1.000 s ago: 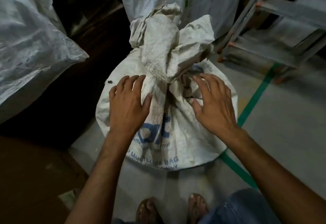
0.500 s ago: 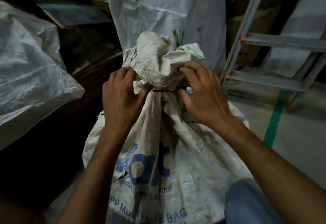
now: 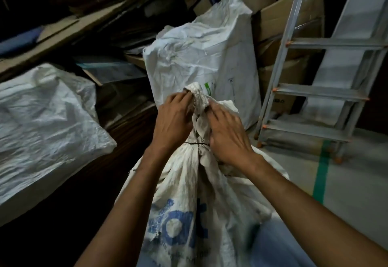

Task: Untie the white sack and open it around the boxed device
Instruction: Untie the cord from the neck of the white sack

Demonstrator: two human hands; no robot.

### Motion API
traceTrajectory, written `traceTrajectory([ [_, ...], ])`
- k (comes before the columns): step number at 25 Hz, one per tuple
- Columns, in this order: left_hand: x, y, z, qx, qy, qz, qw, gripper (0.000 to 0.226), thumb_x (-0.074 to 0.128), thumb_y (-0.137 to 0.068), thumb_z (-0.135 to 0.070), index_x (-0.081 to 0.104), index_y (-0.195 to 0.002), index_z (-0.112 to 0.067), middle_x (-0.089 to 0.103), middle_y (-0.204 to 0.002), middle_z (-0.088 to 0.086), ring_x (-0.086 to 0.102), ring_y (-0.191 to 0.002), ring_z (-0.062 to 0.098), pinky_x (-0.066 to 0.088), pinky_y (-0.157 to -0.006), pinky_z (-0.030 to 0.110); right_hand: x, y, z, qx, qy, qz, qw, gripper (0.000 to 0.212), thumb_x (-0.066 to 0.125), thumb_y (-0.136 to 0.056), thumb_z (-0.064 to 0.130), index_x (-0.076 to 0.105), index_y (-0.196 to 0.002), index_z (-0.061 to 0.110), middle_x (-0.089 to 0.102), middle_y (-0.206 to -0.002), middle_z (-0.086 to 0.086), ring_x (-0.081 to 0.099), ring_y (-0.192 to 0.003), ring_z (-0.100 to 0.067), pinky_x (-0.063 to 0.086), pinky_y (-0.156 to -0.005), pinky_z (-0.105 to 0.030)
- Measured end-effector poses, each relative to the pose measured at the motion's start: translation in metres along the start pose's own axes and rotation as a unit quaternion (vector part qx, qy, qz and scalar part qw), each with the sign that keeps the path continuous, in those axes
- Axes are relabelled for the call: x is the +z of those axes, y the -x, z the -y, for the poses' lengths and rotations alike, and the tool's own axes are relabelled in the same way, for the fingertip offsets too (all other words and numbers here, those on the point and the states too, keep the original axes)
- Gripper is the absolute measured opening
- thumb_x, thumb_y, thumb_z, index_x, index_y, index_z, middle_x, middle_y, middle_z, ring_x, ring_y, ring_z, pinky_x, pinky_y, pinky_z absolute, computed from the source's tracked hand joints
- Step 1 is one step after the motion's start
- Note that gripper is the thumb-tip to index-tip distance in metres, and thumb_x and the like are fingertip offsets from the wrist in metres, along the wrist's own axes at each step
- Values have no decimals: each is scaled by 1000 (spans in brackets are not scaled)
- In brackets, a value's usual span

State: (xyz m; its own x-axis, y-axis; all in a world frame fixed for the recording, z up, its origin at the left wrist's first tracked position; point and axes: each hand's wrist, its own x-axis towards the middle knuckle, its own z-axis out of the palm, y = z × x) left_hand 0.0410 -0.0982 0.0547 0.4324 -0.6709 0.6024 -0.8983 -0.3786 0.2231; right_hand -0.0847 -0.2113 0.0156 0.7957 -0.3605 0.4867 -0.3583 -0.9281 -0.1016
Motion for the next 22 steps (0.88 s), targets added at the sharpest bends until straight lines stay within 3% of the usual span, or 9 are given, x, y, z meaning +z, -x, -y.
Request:
traceTrajectory([
  [3,10,-5,17,22,-56,29,998,62,57,-101,-28,34,-157,-13,36,-162,7,31,-150,26,34,-114,44,-9,-19,-4,2,13,37,999,74,36,-90,21,17,-161,19,12,-170,1,19,-154,-24,26,-121,-49],
  [5,17,-11,31,38,-89,22,995,62,55,-102,-42,39,-155,-13,38,-161,7,33,-150,23,32,-114,41,-9,-28,-8,-3,33,65,997,75,24,-88,27,12,-162,20,7,-170,2,10,-156,-24,18,-123,-52],
  [7,24,-22,41,75,-93,-59,991,47,60,-98,-50,59,-128,-13,63,-133,9,58,-123,28,44,-95,39,-3,-40,-15,-7,44,91,995,75,33,-93,23,6,-162,20,2,-171,3,2,-157,-24,14,-123,-55],
  [9,32,-34,48,137,-87,-139,977,33,68,-95,-41,57,-115,-17,64,-114,10,61,-100,31,44,-81,40,4,-53,-21,-8,35,84,996,72,38,-96,23,9,-162,19,7,-171,1,5,-157,-24,16,-123,-55],
  [12,49,-51,51,154,-90,-147,973,36,67,-95,-32,58,-129,-23,56,-126,14,53,-107,33,42,-85,43,21,-58,-25,27,4,-69,997,64,65,-86,11,47,-147,14,46,-153,-4,40,-140,-26,40,-110,-48],
  [15,71,-55,53,115,-102,-96,983,27,59,-99,-36,65,-124,-28,56,-135,5,49,-117,29,39,-88,43,45,-37,-16,27,-64,-221,973,43,62,-83,1,68,-125,10,67,-128,-6,59,-115,-27,49,-97,-41],
  [18,91,-60,70,81,-65,3,995,32,59,-100,-33,63,-132,-29,62,-135,-2,54,-124,28,40,-90,41,73,-31,-16,-79,-54,-135,986,42,54,-87,5,69,-126,8,67,-133,-7,61,-121,-27,49,-96,-43],
  [20,97,-53,84,75,-38,59,995,40,55,-101,-32,57,-140,-27,60,-142,-2,49,-135,25,42,-98,43,85,-37,-23,-71,-21,-66,995,46,52,-90,11,65,-134,10,62,-141,-6,57,-129,-28,47,-100,-45],
  [22,99,-36,94,81,-46,77,993,46,47,-103,-38,49,-148,-28,49,-154,-3,35,-148,20,33,-110,42,88,-45,-25,-47,0,-34,998,49,48,-92,15,61,-139,13,59,-145,-4,54,-133,-28,43,-104,-45],
])
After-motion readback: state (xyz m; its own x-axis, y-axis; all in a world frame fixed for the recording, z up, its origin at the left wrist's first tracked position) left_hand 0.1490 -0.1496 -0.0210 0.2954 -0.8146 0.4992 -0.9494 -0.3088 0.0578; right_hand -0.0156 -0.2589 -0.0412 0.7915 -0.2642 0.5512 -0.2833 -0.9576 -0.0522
